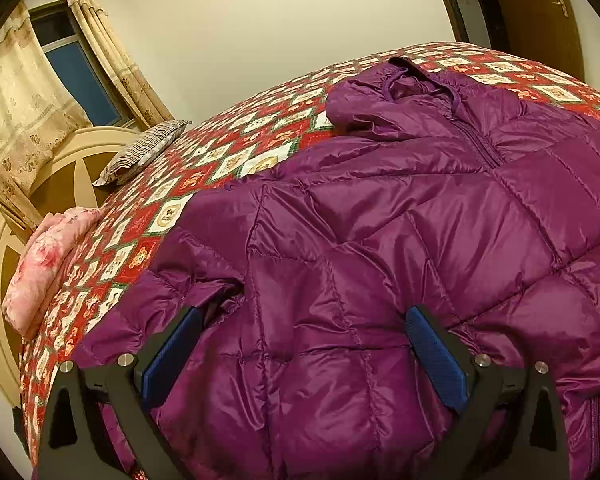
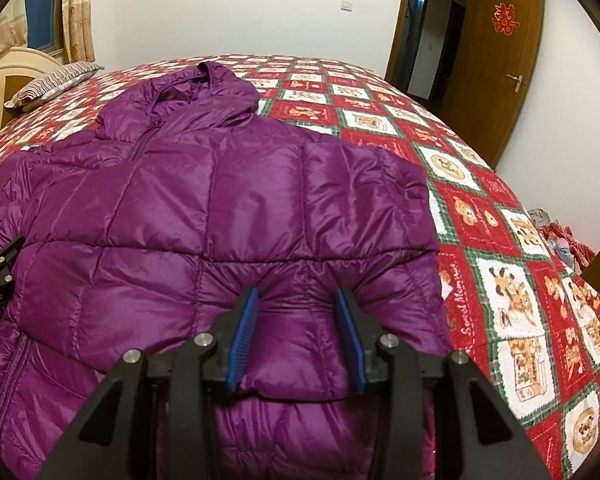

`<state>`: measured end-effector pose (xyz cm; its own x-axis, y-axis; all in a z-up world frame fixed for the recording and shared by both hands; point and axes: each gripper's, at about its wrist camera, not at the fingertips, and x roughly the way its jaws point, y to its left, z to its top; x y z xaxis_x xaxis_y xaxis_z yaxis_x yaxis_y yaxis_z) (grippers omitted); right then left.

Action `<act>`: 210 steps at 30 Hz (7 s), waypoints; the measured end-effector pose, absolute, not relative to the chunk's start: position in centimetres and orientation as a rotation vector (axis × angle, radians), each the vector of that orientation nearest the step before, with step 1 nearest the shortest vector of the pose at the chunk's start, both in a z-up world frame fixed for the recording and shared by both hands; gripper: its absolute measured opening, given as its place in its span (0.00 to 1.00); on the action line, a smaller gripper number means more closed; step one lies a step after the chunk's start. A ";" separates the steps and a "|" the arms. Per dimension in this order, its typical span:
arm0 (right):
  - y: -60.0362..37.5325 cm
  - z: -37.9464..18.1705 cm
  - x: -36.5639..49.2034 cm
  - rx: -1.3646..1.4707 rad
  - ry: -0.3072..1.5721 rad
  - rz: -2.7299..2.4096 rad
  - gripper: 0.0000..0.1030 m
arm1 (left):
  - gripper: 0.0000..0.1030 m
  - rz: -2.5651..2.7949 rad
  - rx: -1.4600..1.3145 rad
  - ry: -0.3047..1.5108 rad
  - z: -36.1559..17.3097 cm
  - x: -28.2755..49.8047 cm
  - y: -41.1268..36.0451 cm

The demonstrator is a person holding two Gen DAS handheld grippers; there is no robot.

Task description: Fold large clothes

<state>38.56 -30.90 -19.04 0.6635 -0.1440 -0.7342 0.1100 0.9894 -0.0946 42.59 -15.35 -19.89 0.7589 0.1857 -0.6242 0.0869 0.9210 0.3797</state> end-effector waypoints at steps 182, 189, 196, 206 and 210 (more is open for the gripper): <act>-27.4 -18.3 39.5 0.060 0.828 -0.056 0.44 | 0.95 0.007 0.246 0.773 -18.9 45.4 -13.9; -27.0 -18.7 39.3 0.041 0.825 -0.065 0.44 | 0.96 0.020 0.258 0.751 -19.2 44.9 -14.3; -26.7 -18.7 39.3 0.033 0.825 -0.077 0.45 | 0.96 0.026 0.266 0.742 -19.4 44.7 -14.3; -26.4 -18.7 39.2 0.016 0.824 -0.087 0.45 | 0.96 0.026 0.267 0.741 -19.4 44.7 -14.4; -26.4 -18.8 39.2 0.013 0.823 -0.090 0.45 | 0.96 0.030 0.272 0.741 -19.4 44.7 -14.3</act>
